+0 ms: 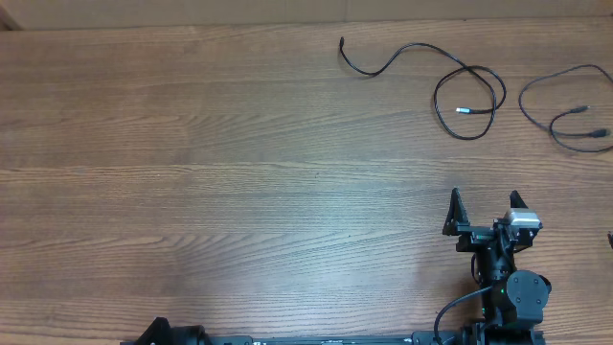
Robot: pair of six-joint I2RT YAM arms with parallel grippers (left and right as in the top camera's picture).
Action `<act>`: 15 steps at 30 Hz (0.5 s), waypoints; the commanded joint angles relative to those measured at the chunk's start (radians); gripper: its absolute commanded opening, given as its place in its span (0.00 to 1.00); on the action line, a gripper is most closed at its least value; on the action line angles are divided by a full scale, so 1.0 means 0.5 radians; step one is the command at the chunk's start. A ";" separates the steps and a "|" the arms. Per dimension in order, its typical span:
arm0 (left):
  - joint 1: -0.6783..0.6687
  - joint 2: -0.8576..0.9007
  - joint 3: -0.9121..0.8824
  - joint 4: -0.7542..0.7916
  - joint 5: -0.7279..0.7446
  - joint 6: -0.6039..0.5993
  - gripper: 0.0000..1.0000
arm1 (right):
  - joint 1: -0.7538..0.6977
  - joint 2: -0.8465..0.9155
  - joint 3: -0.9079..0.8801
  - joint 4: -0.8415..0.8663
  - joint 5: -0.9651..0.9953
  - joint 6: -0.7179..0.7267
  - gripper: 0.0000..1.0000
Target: Untangle cables
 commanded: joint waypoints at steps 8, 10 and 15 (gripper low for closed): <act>0.012 -0.026 -0.056 0.700 -0.256 0.039 1.00 | -0.009 -0.018 -0.021 0.012 0.017 -0.024 1.00; 0.011 -0.026 -0.127 0.948 -0.237 0.293 1.00 | -0.009 -0.018 -0.021 0.012 0.017 -0.024 1.00; 0.011 -0.025 -0.435 1.611 0.071 1.079 1.00 | -0.009 -0.018 -0.021 0.012 0.017 -0.024 1.00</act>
